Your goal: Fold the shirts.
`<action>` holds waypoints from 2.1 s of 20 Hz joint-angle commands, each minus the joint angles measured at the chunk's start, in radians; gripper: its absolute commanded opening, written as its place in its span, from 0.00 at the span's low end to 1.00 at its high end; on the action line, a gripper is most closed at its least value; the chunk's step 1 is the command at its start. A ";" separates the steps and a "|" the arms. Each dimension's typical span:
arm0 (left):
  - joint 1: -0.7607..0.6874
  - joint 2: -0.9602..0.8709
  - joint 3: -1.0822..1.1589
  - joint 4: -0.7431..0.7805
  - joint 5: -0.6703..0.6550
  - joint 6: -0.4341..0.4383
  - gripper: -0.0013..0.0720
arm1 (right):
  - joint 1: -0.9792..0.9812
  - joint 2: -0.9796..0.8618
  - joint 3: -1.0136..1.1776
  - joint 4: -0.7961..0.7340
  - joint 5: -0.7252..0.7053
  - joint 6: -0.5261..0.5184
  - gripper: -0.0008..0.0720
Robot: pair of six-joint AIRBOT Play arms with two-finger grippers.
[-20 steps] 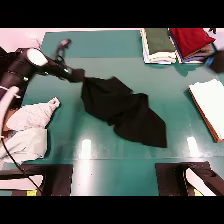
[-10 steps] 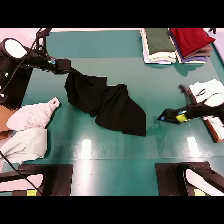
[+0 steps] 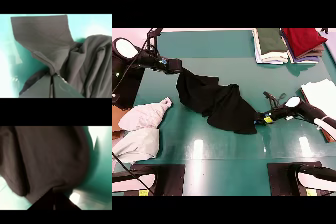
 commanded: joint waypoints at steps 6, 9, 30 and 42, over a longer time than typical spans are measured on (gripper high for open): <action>0.005 0.243 0.235 0.093 -0.003 0.001 0.06 | -0.222 0.344 0.465 -0.118 0.149 -0.015 0.03; 0.005 0.371 0.390 0.103 -0.002 0.019 0.06 | -0.388 0.489 0.668 -0.118 0.192 -0.015 0.03; 0.005 0.203 0.207 0.100 0.019 -0.032 0.05 | -0.356 0.104 1.131 -0.401 0.418 0.136 0.03; 0.117 -0.177 0.153 0.098 -0.160 -0.052 0.74 | -0.255 -0.272 1.021 -0.420 0.418 0.147 0.53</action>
